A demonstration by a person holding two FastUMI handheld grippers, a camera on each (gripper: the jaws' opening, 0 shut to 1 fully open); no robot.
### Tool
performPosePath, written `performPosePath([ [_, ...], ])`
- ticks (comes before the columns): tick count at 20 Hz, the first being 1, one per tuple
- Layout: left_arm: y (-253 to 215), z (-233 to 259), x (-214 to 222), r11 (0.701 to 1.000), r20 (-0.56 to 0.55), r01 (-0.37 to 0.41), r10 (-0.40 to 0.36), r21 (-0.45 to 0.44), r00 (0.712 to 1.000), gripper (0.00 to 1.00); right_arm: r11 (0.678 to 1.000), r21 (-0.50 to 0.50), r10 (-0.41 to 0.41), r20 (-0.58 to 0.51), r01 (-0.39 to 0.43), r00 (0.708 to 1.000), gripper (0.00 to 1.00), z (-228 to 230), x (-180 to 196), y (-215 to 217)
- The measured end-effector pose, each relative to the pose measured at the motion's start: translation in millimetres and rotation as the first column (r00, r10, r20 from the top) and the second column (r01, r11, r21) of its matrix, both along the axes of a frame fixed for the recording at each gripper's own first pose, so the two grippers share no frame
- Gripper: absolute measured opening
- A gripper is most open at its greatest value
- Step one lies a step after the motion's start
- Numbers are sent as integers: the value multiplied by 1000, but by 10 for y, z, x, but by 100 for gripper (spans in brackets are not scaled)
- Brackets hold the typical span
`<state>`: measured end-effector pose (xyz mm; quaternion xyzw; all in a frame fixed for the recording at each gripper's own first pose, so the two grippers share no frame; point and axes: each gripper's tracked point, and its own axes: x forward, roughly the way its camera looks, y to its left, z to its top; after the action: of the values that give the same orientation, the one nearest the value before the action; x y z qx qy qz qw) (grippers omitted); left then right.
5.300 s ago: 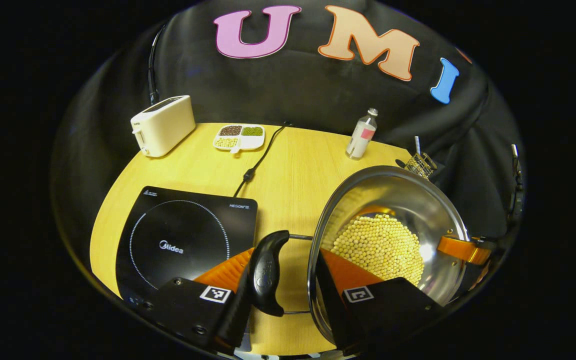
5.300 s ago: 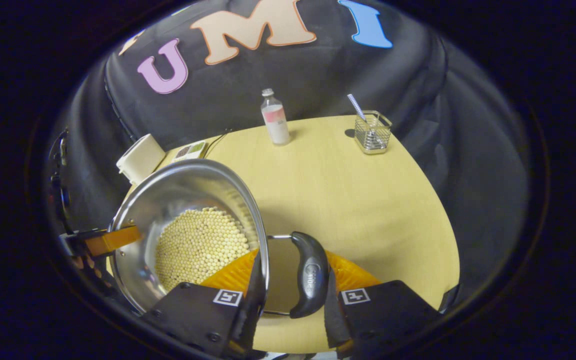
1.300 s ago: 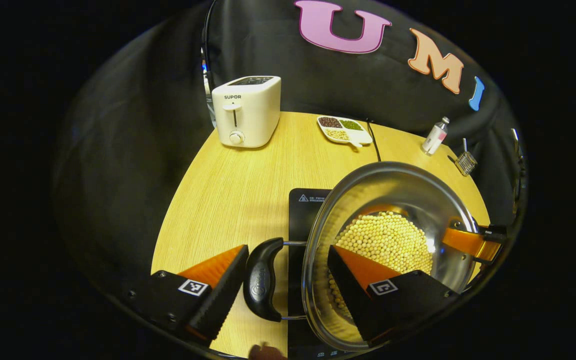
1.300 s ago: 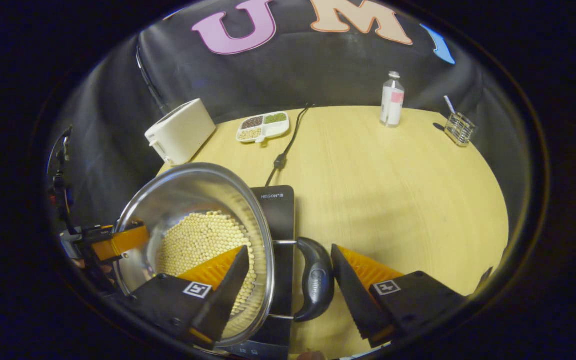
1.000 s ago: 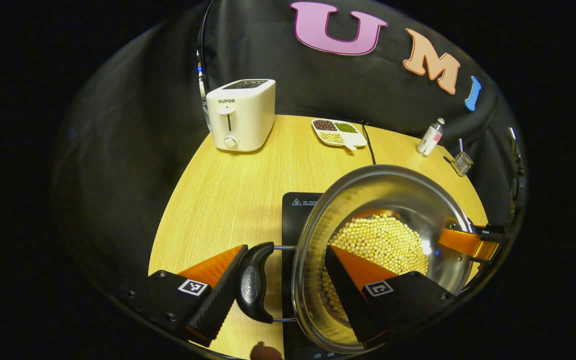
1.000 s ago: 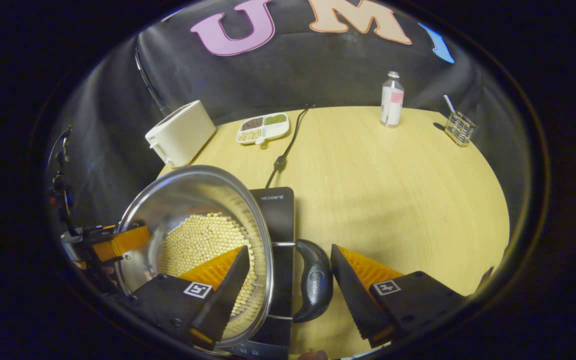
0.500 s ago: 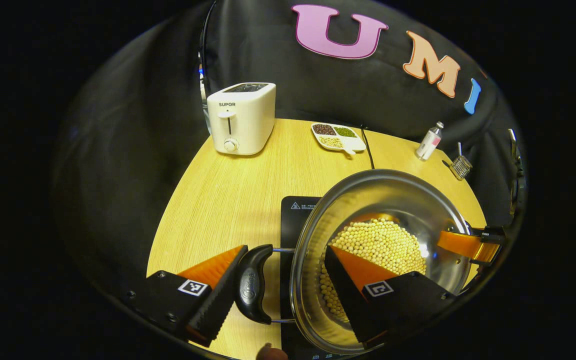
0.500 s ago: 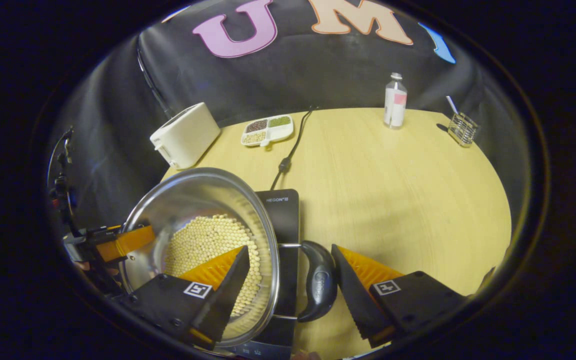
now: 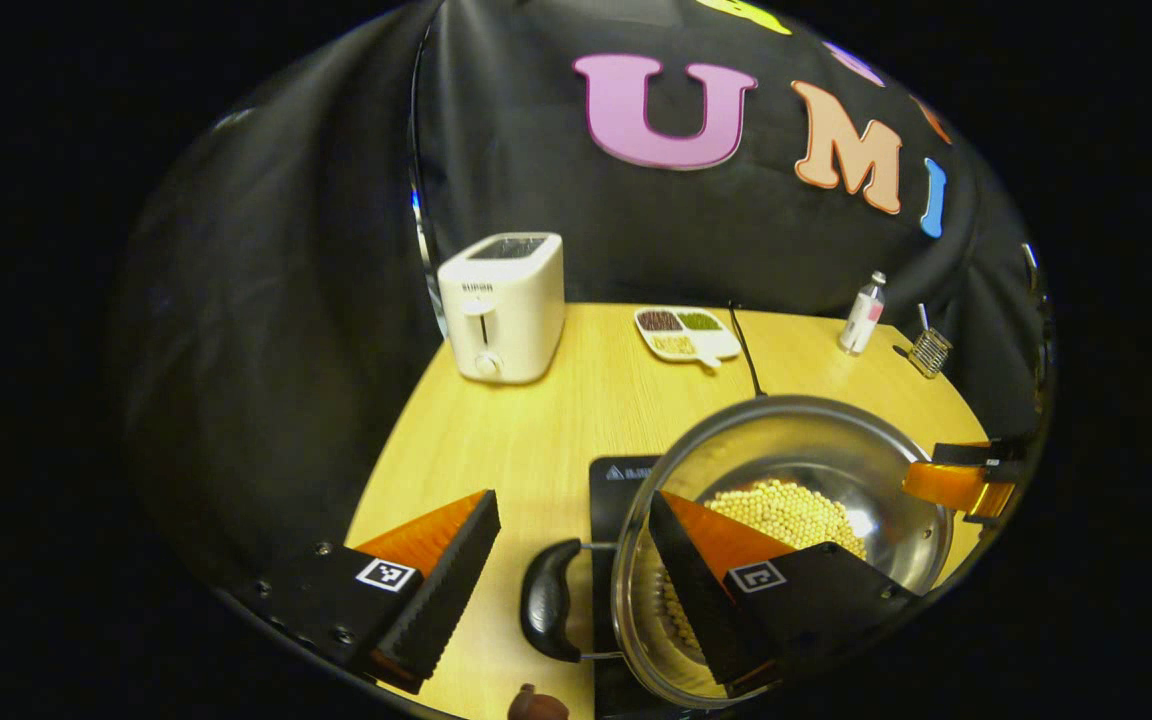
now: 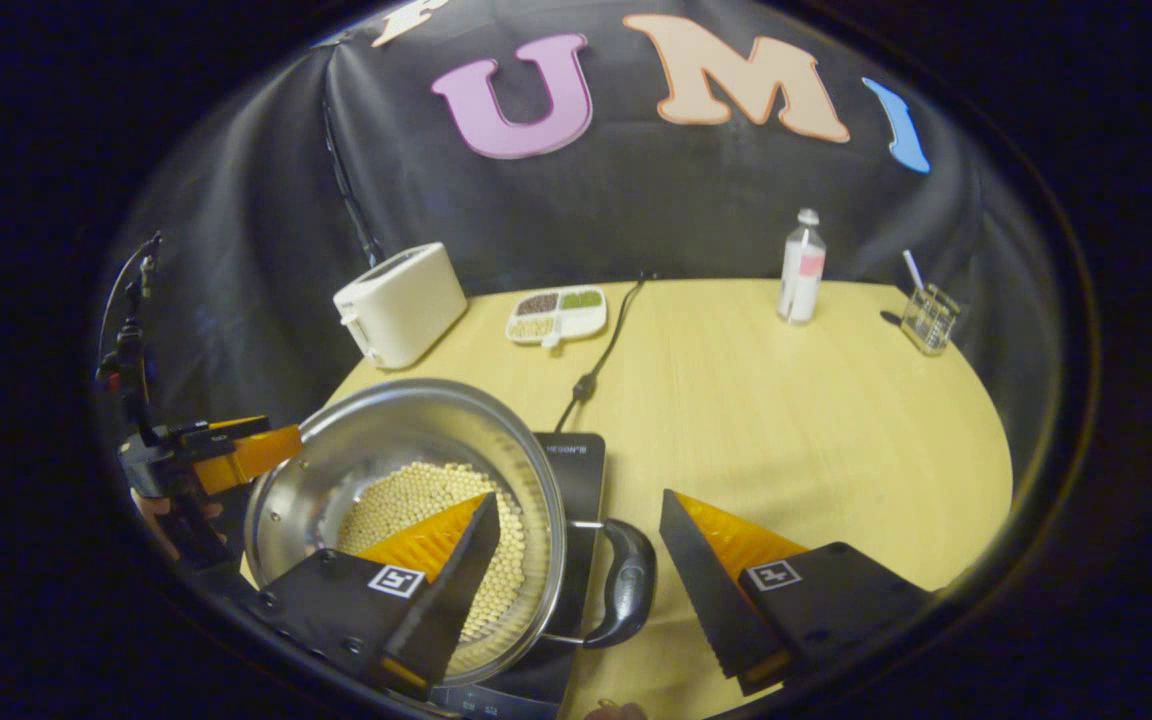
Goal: First push the handle of the pot to place it horizontally, then grasp the pot with both hands and set it on the induction cooktop.
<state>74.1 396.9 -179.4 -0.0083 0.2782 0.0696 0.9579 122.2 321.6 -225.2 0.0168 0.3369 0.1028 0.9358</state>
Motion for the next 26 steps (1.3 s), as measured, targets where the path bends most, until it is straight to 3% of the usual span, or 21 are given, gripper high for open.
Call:
performPosePath([
  [1,-34,109,12,1000,37,11,-12,24,999,100,1000,11,10,44,-10,999,94,143,24,31],
  [2,-69,230,22,999,75,21,-24,43,997,98,1000,24,18,85,-21,996,100,282,38,65],
  [3,-98,356,10,998,112,24,-30,58,993,98,999,39,26,122,-31,992,94,412,40,104],
  [4,-146,487,3,998,155,30,-39,62,987,97,998,57,31,156,-40,987,94,537,42,140],
  [5,-200,593,-6,998,194,35,-44,52,980,97,996,69,35,186,-49,982,100,667,33,157],
  [8,-341,931,-65,998,290,44,-52,35,955,96,993,97,41,260,-68,965,100,970,-35,170],
  [11,-483,1372,-209,999,408,36,-50,41,912,97,990,124,24,358,-73,933,100,1375,-129,98],
  [12,-543,1538,-247,998,453,33,-51,47,890,96,987,144,11,398,-74,917,94,1511,-176,82],
  [13,-618,1703,-289,998,489,32,-54,54,870,99,983,166,-5,432,-74,902,100,1656,-215,68],
  [14,-688,1811,-327,997,511,34,-62,65,858,94,979,189,-21,459,-74,888,100,1771,-264,39],
  [18,-981,2077,-457,997,570,46,-76,67,818,94,976,213,-68,501,-47,863,100,1965,-405,-128],
  [19,-1013,2096,-475,997,578,45,-75,65,813,96,979,198,-69,525,-42,848,94,2018,-426,-167],
  [26,-1041,2177,-541,997,589,26,-61,67,806,94,989,139,-38,606,-59,794,94,2244,-523,-171],
])
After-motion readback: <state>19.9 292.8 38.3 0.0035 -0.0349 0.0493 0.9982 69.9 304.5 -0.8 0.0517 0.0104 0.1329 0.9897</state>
